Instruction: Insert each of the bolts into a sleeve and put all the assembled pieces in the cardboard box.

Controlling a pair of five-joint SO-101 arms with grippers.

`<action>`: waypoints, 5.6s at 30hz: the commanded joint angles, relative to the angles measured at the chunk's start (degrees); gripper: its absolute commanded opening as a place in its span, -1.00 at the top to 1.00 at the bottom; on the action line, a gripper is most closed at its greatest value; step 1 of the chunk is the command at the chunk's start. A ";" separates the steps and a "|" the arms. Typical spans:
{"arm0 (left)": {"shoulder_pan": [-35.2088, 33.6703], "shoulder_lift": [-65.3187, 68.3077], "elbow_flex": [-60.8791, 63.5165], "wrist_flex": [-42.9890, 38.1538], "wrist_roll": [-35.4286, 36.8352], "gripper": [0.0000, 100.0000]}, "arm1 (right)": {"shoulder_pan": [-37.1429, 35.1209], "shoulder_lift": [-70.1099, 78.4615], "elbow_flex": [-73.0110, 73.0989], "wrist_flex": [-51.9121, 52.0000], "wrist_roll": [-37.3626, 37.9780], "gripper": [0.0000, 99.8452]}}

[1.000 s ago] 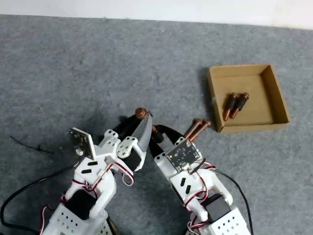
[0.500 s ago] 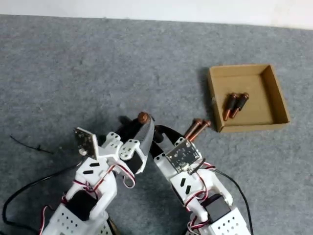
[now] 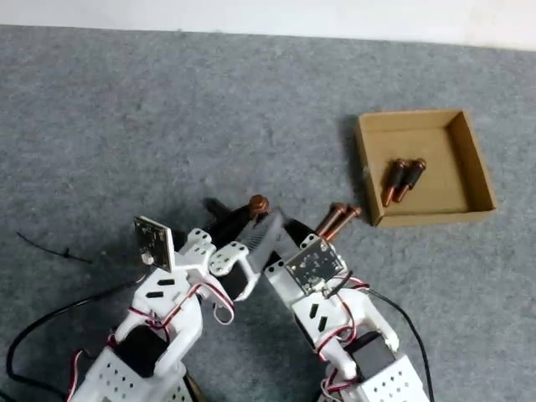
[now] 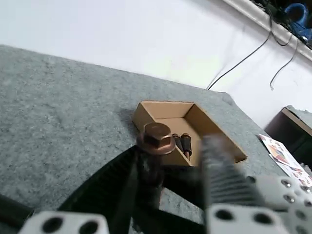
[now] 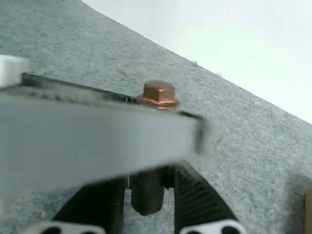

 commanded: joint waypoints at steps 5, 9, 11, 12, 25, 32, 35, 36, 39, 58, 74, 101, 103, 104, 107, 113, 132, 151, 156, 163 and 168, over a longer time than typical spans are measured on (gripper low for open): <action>-1.27 -0.75 1.10 -0.26 1.58 0.38 | 1.80 -1.19 6.02 -0.31 0.35 0.99; -8.40 -0.57 -0.84 -1.05 6.59 0.38 | 3.82 -1.19 6.02 -0.48 0.35 0.99; -11.38 -0.40 -1.89 -1.05 9.41 0.38 | 3.91 -1.19 6.02 -0.48 0.35 0.99; -12.26 -0.40 -2.15 -1.05 10.20 0.38 | 3.91 -1.19 6.02 -0.48 0.35 0.99; -14.64 -0.66 -2.33 -1.05 10.64 0.38 | 4.09 -1.19 6.02 -0.48 0.35 0.99; -15.52 -0.75 -2.42 -1.32 8.09 0.88 | 9.10 -1.19 5.67 -0.48 0.09 0.99; -15.16 -0.66 -1.80 -3.87 2.02 0.96 | 10.51 -1.19 5.58 -0.57 0.09 0.99; -15.16 -0.66 -1.54 -4.04 0.97 0.95 | 11.12 -1.19 5.58 -0.57 0.09 0.99; -15.52 -0.66 -1.27 -4.04 -1.67 0.98 | 14.64 -1.19 5.58 -0.57 -0.88 0.99; -15.08 -0.48 0.40 -4.22 -4.13 0.99 | 32.40 1.89 -4.97 -11.56 -11.34 0.99; -15.16 -0.40 1.27 -4.13 -4.22 0.99 | 47.34 72.66 -46.99 -17.80 -33.32 0.99; -15.08 -0.48 1.27 -4.13 -4.22 0.99 | 55.60 94.46 -53.32 -17.80 -41.85 0.47; -15.08 -0.48 1.27 -4.13 -4.22 0.99 | 55.52 92.09 -53.23 -17.10 -41.93 0.47; -15.08 -0.48 1.27 -4.13 -4.22 0.99 | 54.99 89.98 -53.23 -15.52 -41.93 0.47; -15.08 -0.48 1.27 -4.13 -4.22 0.99 | 52.35 81.71 -53.23 -8.66 -41.93 0.47; -15.08 -0.57 1.27 -4.13 -4.22 0.99 | 40.22 63.25 -49.71 6.90 -41.93 0.47; -15.16 -0.66 1.27 -4.22 -4.22 0.99 | 24.92 66.51 -31.25 2.33 -41.93 0.47; -15.43 -0.75 1.27 -4.31 -4.22 0.99 | 37.49 70.02 -33.71 6.99 -41.76 0.47; -15.52 -0.75 1.01 -4.31 -4.22 0.99 | 40.04 70.02 -33.71 10.33 -41.76 0.47; -15.52 -0.75 0.84 -4.31 -4.22 0.99 | 39.34 70.02 -33.71 10.24 -41.67 0.47; -15.52 -0.75 0.40 -4.31 -4.22 0.99 | 35.82 70.37 -33.71 10.24 -41.67 0.47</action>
